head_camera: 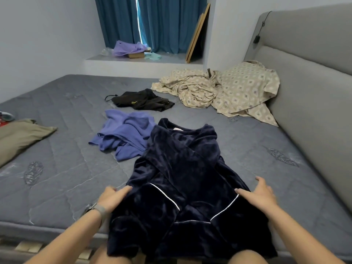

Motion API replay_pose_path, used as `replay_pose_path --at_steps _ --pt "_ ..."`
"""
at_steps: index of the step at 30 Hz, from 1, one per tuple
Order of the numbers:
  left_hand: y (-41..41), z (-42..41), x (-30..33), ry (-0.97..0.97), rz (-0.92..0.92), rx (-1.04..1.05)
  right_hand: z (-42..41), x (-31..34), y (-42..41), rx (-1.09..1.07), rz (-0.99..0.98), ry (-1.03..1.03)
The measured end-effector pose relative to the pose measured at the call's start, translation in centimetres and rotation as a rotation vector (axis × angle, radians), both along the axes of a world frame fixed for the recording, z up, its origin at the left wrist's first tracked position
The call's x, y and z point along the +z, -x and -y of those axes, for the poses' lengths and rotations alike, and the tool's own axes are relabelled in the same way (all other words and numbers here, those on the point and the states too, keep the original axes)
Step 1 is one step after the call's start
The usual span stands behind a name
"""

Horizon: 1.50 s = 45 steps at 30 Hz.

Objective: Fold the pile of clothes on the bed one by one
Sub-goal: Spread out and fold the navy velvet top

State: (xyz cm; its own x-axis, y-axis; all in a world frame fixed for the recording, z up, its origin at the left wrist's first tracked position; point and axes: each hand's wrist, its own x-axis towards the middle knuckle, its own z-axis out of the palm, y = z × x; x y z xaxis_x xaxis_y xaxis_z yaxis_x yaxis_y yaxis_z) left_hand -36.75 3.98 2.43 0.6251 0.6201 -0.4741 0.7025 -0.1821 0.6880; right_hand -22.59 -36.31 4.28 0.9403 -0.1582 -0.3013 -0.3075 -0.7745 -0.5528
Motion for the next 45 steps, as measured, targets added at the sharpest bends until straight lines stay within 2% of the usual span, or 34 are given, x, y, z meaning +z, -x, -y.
replay_pose_path --at_steps 4,9,14,18,20,22,24,26,29,31,32,34,35,36,37,39,41,42,43,45 --pt "-6.2 -0.5 0.7 -0.205 0.135 -0.066 -2.7 0.5 -5.7 0.187 0.061 0.091" --pt "-16.0 -0.7 -0.8 -0.382 0.252 -0.178 -6.3 -1.7 -13.9 0.170 0.031 -0.086" --pt "-23.1 -1.4 -3.4 -0.323 0.310 -0.084 -8.2 -5.0 -20.6 0.122 -0.060 -0.224" --pt "-27.7 -2.7 -5.7 -0.201 0.127 -0.189 -10.1 -6.9 -23.2 0.009 -0.184 -0.525" --pt "-29.7 -3.4 -5.7 -0.219 0.118 -0.184 -11.5 -6.9 -23.7 0.028 -0.215 -0.557" --pt "-31.0 -4.1 -4.6 -0.307 0.190 -0.141 -12.5 -6.3 -24.9 0.021 -0.101 -0.498" --pt "-32.0 -5.4 -3.3 -0.409 0.276 -0.048 -12.7 -5.4 -27.0 0.013 0.119 -0.368" --pt "-32.6 -6.7 -2.9 -0.418 0.397 0.010 -12.5 -4.8 -28.6 0.029 0.334 -0.267" --pt "-33.1 -7.6 -4.0 -0.419 0.490 -0.108 -12.2 -6.0 -29.6 0.226 0.515 -0.186" --pt "-33.1 -8.2 -5.6 -0.377 0.341 -0.207 -11.8 -7.8 -30.1 0.359 0.491 -0.048" --pt "-33.1 -8.5 -5.9 -0.292 0.246 -0.218 -11.6 -8.4 -30.4 0.367 0.462 -0.046" --pt "-33.2 -9.0 -5.0 0.032 0.188 -0.141 -11.2 -8.2 -31.0 0.241 0.372 -0.295" --pt "-33.9 -9.3 -4.5 0.196 0.219 -0.087 -11.0 -7.7 -31.4 0.138 0.294 -0.455" --pt "-34.6 -9.0 -3.9 0.277 0.256 -0.055 -11.0 -7.1 -31.8 0.059 0.209 -0.582" --pt "-35.4 -8.6 -3.3 0.281 0.267 -0.057 -11.1 -6.5 -32.5 0.018 0.113 -0.645" --pt "-36.8 -7.8 -2.6 0.109 0.166 -0.098 -12.1 -5.6 -33.4 0.042 -0.023 -0.638" --pt "-37.8 -7.0 -2.1 -0.051 0.061 -0.111 -13.3 -5.0 -33.9 0.054 -0.088 -0.592" --pt "-38.3 -6.9 -1.7 -0.090 0.072 -0.097 -13.7 -4.4 -34.2 0.032 -0.077 -0.577" --pt "-38.8 -7.1 -1.3 -0.104 0.115 -0.089 -13.7 -3.7 -34.3 -0.001 -0.053 -0.574" --pt "-38.7 -7.9 0.1 -0.072 0.349 -0.092 -12.6 -2.1 -34.6 -0.041 0.037 -0.618"
